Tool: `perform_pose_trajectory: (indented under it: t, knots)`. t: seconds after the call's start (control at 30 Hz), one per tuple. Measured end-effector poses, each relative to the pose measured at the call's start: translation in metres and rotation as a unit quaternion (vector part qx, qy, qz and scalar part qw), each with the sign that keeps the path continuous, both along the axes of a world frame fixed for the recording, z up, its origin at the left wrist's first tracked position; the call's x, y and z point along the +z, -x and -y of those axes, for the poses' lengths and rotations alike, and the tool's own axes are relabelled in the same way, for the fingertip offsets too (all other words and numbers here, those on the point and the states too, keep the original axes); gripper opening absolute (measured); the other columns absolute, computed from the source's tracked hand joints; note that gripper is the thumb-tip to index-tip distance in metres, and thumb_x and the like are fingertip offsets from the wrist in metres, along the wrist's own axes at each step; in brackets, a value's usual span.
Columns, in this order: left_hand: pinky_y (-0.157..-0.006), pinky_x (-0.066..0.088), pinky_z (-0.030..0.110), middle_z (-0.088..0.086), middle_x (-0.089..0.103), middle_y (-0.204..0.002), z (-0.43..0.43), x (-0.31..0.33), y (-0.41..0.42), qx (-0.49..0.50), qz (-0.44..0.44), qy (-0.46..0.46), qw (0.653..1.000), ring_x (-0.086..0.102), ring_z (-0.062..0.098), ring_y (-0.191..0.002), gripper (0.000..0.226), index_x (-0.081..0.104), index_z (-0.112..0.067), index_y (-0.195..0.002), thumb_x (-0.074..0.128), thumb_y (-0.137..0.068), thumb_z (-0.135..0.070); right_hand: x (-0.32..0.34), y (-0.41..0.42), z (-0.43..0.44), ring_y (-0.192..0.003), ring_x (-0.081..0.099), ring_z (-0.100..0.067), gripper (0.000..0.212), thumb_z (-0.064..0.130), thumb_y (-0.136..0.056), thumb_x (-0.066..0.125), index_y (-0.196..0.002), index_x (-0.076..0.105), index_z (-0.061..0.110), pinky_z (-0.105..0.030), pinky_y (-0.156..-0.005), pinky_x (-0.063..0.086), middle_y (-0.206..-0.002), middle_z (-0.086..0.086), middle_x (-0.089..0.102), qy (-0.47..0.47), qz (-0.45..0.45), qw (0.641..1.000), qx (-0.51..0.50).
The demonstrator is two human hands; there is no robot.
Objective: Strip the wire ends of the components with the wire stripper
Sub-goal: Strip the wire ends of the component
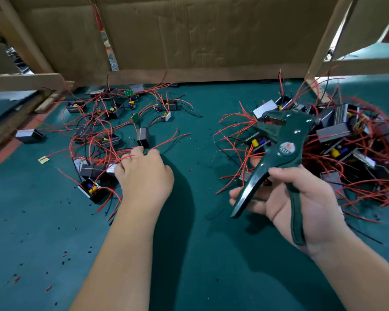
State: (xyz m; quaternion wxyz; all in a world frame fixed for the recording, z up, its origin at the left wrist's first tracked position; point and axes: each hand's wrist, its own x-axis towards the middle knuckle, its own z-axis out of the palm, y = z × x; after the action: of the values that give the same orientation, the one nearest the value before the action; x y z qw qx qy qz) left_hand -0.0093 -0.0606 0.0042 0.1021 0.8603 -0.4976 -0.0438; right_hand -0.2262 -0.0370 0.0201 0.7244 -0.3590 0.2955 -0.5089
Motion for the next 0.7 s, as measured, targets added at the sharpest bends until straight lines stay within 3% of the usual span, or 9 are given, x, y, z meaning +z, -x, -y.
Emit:
perform_pose_trajectory:
  t: [0.13, 0.33, 0.43, 0.53, 0.6, 0.7]
  knots:
    - [-0.104, 0.018, 0.043, 0.003, 0.045, -0.138, -0.001, 0.002, -0.006, 0.023, 0.008, 0.057, 0.998, 0.037, 0.034, -0.124, 0.041, 0.055, -0.024, -0.129, 0.052, -0.089, -0.016, -0.001, -0.001, 0.0, -0.065, 0.064, -0.046, 0.036, 0.012, -0.064, 0.056, -0.099, 0.053, 0.018, -0.058, -0.063, 0.055, -0.116, -0.024, 0.065, -0.045, -0.014, 0.999, 0.02]
    - [-0.094, 0.023, 0.037, -0.009, 0.047, -0.142, -0.001, 0.01, -0.007, -0.008, -0.076, 0.287, 0.955, 0.045, 0.022, -0.124, 0.049, 0.054, -0.027, -0.133, 0.056, -0.084, -0.019, -0.003, -0.002, -0.002, -0.063, 0.063, -0.049, 0.029, 0.01, -0.069, 0.05, -0.09, 0.063, 0.025, -0.063, -0.065, 0.053, -0.124, -0.013, 0.064, -0.029, 0.011, 0.999, 0.01]
    - [-0.096, 0.031, 0.033, -0.018, 0.046, -0.138, -0.004, 0.017, 0.0, -0.073, -0.198, 0.368, 0.906, 0.046, 0.01, -0.125, 0.062, 0.051, -0.035, -0.133, 0.051, -0.072, -0.023, -0.002, -0.003, -0.002, -0.062, 0.063, -0.048, 0.029, 0.01, -0.069, 0.049, -0.087, 0.066, 0.026, -0.065, -0.065, 0.052, -0.126, -0.011, 0.063, -0.022, 0.011, 1.0, 0.012]
    - [-0.083, 0.047, 0.018, -0.024, 0.051, -0.129, -0.005, 0.023, 0.005, -0.123, -0.394, 0.406, 0.815, 0.057, -0.002, -0.11, 0.059, 0.049, -0.036, -0.13, 0.055, -0.079, -0.007, -0.002, -0.001, -0.002, -0.061, 0.063, -0.048, 0.032, 0.011, -0.069, 0.049, -0.098, 0.06, 0.02, -0.064, -0.064, 0.052, -0.127, -0.011, 0.062, -0.024, 0.012, 0.999, 0.027]
    - [-0.081, 0.048, 0.017, -0.017, 0.059, -0.125, -0.003, 0.025, 0.008, -0.137, -0.5, 0.411, 0.75, 0.064, 0.0, -0.096, 0.055, 0.053, -0.027, -0.127, 0.055, -0.086, 0.009, -0.001, 0.0, -0.003, -0.062, 0.063, -0.048, 0.039, 0.012, -0.064, 0.054, -0.103, 0.054, 0.017, -0.064, -0.064, 0.052, -0.126, -0.014, 0.063, -0.021, 0.016, 0.999, 0.043]
    - [-0.079, 0.048, 0.018, 0.001, 0.065, -0.115, -0.002, 0.026, 0.012, -0.161, -0.578, 0.387, 0.7, 0.069, 0.013, -0.089, 0.047, 0.057, -0.014, -0.122, 0.053, -0.086, 0.016, 0.001, 0.002, -0.004, -0.064, 0.063, -0.048, 0.047, 0.02, -0.057, 0.062, -0.102, 0.05, 0.015, -0.063, -0.066, 0.052, -0.121, -0.023, 0.063, -0.015, 0.018, 0.998, 0.06]
